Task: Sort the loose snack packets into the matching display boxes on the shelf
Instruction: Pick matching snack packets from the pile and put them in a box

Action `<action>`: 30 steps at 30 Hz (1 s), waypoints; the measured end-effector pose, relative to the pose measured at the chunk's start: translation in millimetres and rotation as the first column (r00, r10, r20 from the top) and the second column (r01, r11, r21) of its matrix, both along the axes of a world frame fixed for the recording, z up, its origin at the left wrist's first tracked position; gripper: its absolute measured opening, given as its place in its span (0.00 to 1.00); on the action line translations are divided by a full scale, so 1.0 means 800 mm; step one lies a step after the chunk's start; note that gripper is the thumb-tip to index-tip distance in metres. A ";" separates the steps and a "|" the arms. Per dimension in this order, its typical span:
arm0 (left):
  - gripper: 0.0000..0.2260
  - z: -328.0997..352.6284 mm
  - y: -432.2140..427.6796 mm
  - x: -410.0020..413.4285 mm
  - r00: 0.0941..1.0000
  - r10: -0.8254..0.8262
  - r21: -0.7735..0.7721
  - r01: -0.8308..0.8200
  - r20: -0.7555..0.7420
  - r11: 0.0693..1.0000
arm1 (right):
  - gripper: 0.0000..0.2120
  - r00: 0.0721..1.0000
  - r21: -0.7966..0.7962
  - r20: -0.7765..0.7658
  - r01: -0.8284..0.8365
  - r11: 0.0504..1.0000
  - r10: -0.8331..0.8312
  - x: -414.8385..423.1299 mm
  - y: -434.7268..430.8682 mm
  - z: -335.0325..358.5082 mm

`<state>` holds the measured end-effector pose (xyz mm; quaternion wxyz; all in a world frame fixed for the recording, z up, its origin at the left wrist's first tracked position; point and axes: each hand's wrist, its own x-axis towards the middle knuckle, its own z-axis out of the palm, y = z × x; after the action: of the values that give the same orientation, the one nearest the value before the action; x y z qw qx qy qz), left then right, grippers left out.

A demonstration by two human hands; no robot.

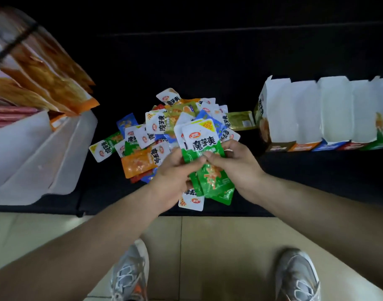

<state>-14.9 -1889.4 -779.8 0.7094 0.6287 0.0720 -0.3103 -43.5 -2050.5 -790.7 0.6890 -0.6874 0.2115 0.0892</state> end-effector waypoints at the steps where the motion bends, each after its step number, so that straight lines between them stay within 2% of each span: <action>1: 0.12 -0.017 -0.003 -0.002 1.000 -0.003 0.024 0.003 0.001 1.000 | 0.26 1.000 -0.050 -0.016 -0.017 0.999 0.016 0.000 0.000 -0.012; 3: 0.11 -0.049 -0.003 0.002 1.000 0.025 0.092 -0.025 0.006 0.995 | 0.19 0.993 -0.228 -0.057 -0.109 0.967 0.099 -0.001 -0.011 -0.037; 6: 0.12 -0.083 0.015 0.011 0.998 0.050 0.210 -0.059 0.049 0.976 | 0.09 0.980 -0.585 -0.049 -0.185 0.789 0.193 -0.002 -0.047 -0.075; 7: 0.13 -0.088 0.022 0.012 0.997 0.035 0.237 -0.050 0.064 0.970 | 0.14 0.966 -0.680 -0.090 -0.237 0.694 0.242 -0.002 -0.056 -0.085; 9: 0.15 -0.097 0.036 0.014 0.996 -0.007 0.298 -0.019 0.088 0.955 | 0.32 0.921 -0.788 -0.244 -0.370 0.491 0.303 -0.006 -0.064 -0.100; 10: 0.14 -0.100 0.042 0.015 0.995 -0.020 0.332 -0.013 0.096 0.943 | 0.38 0.905 -0.818 -0.296 -0.405 0.408 0.306 -0.007 -0.065 -0.105; 11: 0.13 -0.103 0.047 0.015 0.995 -0.022 0.358 -0.015 0.099 0.933 | 0.41 0.901 -0.833 -0.314 -0.413 0.369 0.300 -0.009 -0.063 -0.105; 15: 0.14 -0.115 0.059 0.016 0.993 -0.027 0.426 -0.023 0.111 0.905 | 0.37 0.906 -0.828 -0.313 -0.408 0.385 0.286 -0.015 -0.061 -0.107; 20: 0.18 -0.121 0.066 0.016 0.993 -0.012 0.447 -0.040 0.114 0.893 | 0.54 0.894 -0.843 -0.380 -0.440 0.308 0.237 -0.017 -0.063 -0.102; 23: 0.19 -0.124 0.067 0.016 0.995 -0.010 0.442 -0.035 0.101 0.897 | 0.60 0.890 -0.792 -0.423 -0.454 0.408 0.169 -0.011 -0.059 -0.095; 27: 0.20 -0.126 0.065 0.012 0.995 -0.012 0.434 -0.032 0.097 0.900 | 0.54 0.845 -0.749 -0.527 -0.513 0.420 0.091 -0.007 -0.059 -0.088; 30: 0.19 -0.125 0.064 0.009 0.995 -0.027 0.410 -0.014 0.095 0.912 | 0.52 0.888 -0.705 -0.455 -0.403 0.584 0.064 -0.010 -0.060 -0.094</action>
<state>-7.4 -1838.3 -879.7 0.5634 0.7783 0.0983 -0.2593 -51.6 -2098.9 -866.1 0.2455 -0.9085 0.2641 0.2114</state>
